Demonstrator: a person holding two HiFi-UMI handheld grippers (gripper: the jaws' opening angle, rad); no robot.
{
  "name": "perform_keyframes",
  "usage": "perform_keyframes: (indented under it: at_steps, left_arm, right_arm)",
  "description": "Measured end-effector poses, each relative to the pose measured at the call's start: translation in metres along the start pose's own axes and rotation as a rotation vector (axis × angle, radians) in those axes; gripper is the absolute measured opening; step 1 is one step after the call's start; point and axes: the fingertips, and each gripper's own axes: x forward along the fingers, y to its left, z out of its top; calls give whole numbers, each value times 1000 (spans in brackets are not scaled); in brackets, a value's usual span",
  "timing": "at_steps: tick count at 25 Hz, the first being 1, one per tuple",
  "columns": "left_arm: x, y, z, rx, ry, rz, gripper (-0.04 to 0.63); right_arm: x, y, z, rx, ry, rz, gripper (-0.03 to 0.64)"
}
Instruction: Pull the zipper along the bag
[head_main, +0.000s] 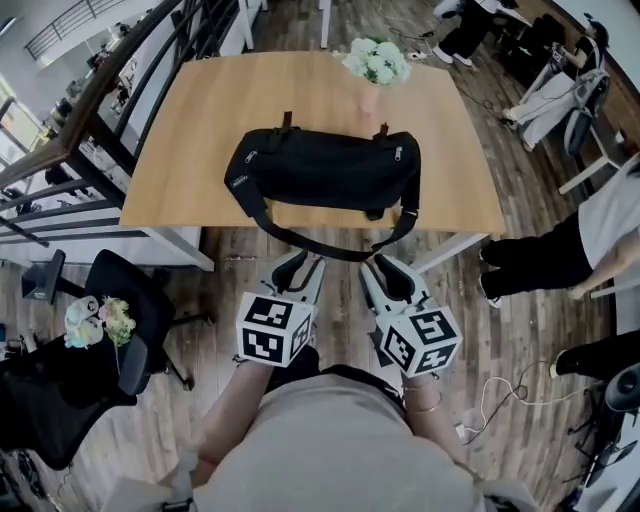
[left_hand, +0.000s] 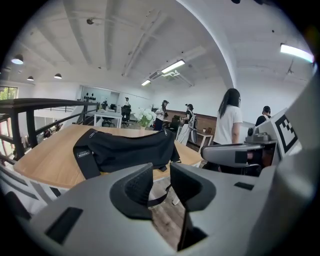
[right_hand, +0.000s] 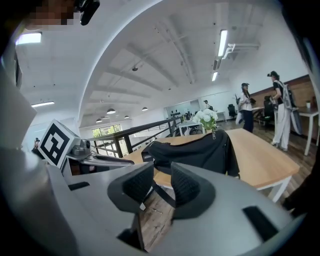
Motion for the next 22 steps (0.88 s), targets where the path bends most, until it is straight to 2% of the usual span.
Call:
perform_keyframes:
  at_steps: [12,22]
  left_arm:
    - [73,73,57,43,-3,-67,117]
    - [91,86,57,18,23,-102,115]
  right_arm:
    - [99,-28,49,-1,-17,-47,101]
    - [123,-40,53,15,3,-72,101]
